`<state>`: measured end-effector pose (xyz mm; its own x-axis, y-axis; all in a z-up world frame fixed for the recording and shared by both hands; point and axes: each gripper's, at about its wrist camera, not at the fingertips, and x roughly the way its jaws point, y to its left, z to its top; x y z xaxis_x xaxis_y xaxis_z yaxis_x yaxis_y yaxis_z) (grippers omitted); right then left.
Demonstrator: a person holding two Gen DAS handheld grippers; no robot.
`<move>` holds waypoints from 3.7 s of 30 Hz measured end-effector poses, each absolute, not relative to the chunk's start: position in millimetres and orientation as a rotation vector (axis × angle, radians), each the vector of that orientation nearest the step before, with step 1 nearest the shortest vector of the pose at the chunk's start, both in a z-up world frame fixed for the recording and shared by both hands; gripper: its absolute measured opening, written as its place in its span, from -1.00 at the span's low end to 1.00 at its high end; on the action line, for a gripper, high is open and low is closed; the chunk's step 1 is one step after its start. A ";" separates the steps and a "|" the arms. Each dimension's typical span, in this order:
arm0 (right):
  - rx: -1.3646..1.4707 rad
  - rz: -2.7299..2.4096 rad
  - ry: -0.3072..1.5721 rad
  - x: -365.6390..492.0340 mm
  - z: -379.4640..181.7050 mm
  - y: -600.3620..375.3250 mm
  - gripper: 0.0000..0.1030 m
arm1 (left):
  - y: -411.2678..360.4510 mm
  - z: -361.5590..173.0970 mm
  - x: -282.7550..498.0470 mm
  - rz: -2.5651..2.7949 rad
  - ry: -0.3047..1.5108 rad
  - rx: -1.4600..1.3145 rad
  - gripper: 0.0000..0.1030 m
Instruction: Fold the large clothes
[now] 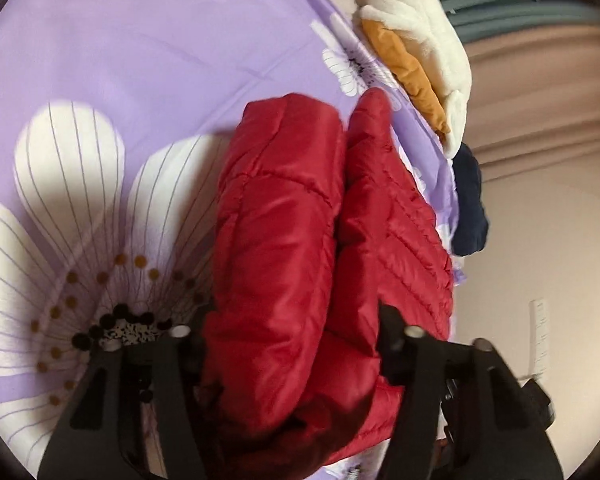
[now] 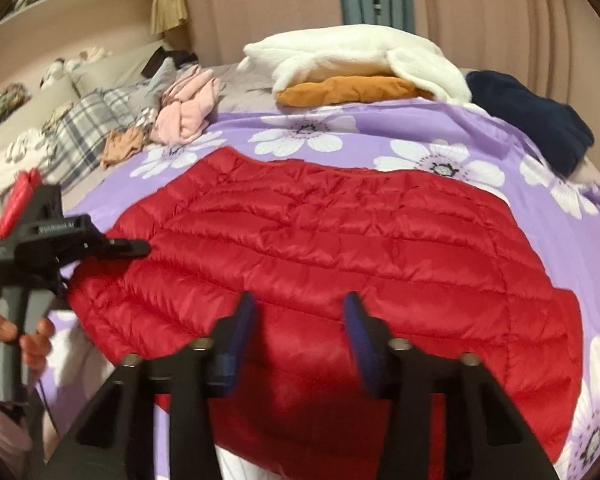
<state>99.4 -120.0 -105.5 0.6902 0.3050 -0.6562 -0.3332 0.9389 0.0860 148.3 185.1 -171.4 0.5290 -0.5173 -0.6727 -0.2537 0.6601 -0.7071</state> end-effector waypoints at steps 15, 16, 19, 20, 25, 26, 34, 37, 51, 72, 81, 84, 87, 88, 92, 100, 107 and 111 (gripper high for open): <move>0.211 0.412 0.799 120.0 -141.1 -146.3 -0.47 | 35.4 -48.9 137.2 -0.357 0.800 -0.253 -0.12; 0.248 0.423 0.797 120.5 -142.6 -150.4 -0.47 | 21.9 -46.5 137.2 -0.376 0.794 -0.220 -0.12; 0.385 0.470 0.798 125.0 -149.0 -166.8 -0.49 | -17.1 -45.2 137.9 -0.428 0.789 -0.136 -0.12; 0.430 0.481 0.801 125.5 -150.7 -174.1 -0.52 | -28.5 -46.3 139.1 -0.437 0.788 -0.107 -0.11; 0.437 0.471 0.762 97.9 -127.9 -203.3 -0.53 | -62.1 -51.9 143.0 -0.458 0.802 -0.050 -0.11; 0.398 0.440 0.739 85.9 -119.5 -212.6 -0.53 | -67.7 -52.8 141.2 -0.461 0.800 -0.034 -0.11; 0.378 0.139 0.728 34.9 -123.9 -294.7 -0.53 | -113.9 -64.3 132.2 -0.473 0.792 0.077 -0.11; 0.490 0.175 0.766 36.4 -139.6 -307.4 -0.53 | -141.3 -76.9 126.8 -0.513 0.798 0.170 -0.11; 0.915 0.296 0.674 21.6 -155.2 -372.6 -0.42 | -138.9 -113.5 156.5 -0.840 1.029 -0.160 0.84; 0.162 0.396 0.672 18.6 -100.3 -242.9 -0.46 | -122.3 -110.0 195.8 -0.864 1.224 -0.498 0.77; 0.274 0.392 0.797 20.4 -148.5 -262.1 -0.48 | -94.6 -61.2 205.5 -0.669 1.005 -0.306 0.68; 0.324 0.402 0.792 25.0 -152.3 -270.0 -0.48 | -100.3 -69.1 214.3 -0.580 0.988 -0.182 0.31; 0.342 0.405 0.782 26.0 -151.4 -276.5 -0.48 | -109.4 -90.3 224.4 -0.529 1.001 -0.072 0.17; 0.346 0.405 0.777 24.3 -150.8 -278.6 -0.48 | -110.5 -96.8 227.1 -0.521 1.003 -0.044 0.17; 0.343 0.396 0.761 16.1 -142.1 -282.7 -0.48 | -115.1 -125.0 239.2 -0.512 1.039 0.068 0.17; 0.436 0.396 0.570 13.0 -95.0 -323.0 -0.48 | -124.7 -131.4 242.0 -0.539 1.034 0.121 0.16; 0.360 0.198 0.561 25.2 -61.9 -333.9 -0.48 | -125.2 -131.9 244.6 -0.553 1.039 0.117 0.16; 0.396 0.211 0.524 30.2 -57.7 -347.4 -0.48 | -126.6 -132.2 243.7 -0.554 1.029 0.132 0.17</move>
<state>30.2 -347.4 -57.7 0.8468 0.2941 -0.4432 -0.0948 0.9034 0.4182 243.7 -126.6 -132.2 0.3920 -0.3744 -0.8403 0.4955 0.8555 -0.1500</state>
